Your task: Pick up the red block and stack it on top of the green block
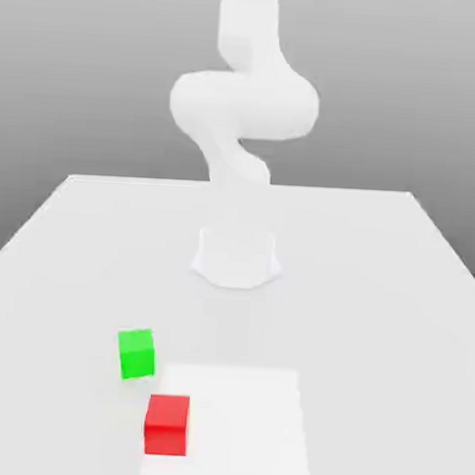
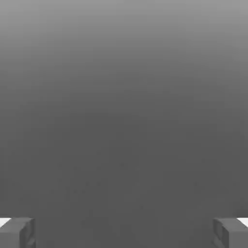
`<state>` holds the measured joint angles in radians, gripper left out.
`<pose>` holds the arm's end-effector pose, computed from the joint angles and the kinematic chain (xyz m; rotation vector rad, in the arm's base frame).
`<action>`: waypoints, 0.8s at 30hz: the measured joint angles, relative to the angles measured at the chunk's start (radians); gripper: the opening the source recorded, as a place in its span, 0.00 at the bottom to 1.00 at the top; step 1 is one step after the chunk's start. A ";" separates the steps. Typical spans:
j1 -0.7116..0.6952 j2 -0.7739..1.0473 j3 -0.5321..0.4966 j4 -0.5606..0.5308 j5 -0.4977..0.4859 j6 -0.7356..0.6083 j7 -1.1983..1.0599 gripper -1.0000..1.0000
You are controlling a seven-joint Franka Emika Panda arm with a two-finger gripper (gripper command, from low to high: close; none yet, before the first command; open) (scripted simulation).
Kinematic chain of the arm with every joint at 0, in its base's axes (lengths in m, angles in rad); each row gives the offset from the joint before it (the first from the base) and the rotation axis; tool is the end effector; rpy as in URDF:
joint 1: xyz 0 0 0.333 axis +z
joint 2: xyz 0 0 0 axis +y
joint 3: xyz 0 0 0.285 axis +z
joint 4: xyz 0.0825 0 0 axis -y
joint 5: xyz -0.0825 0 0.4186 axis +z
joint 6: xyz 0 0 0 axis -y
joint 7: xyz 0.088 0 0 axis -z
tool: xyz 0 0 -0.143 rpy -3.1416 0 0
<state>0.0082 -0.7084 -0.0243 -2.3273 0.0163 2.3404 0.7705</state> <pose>0.4598 -0.0085 0.6161 -2.4863 1.0419 -0.9283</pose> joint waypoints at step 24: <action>-0.001 0.871 -0.135 -0.248 0.059 0.405 -0.207 0.50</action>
<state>0.0069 0.1627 -0.1594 -2.5752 0.0752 2.7458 0.5636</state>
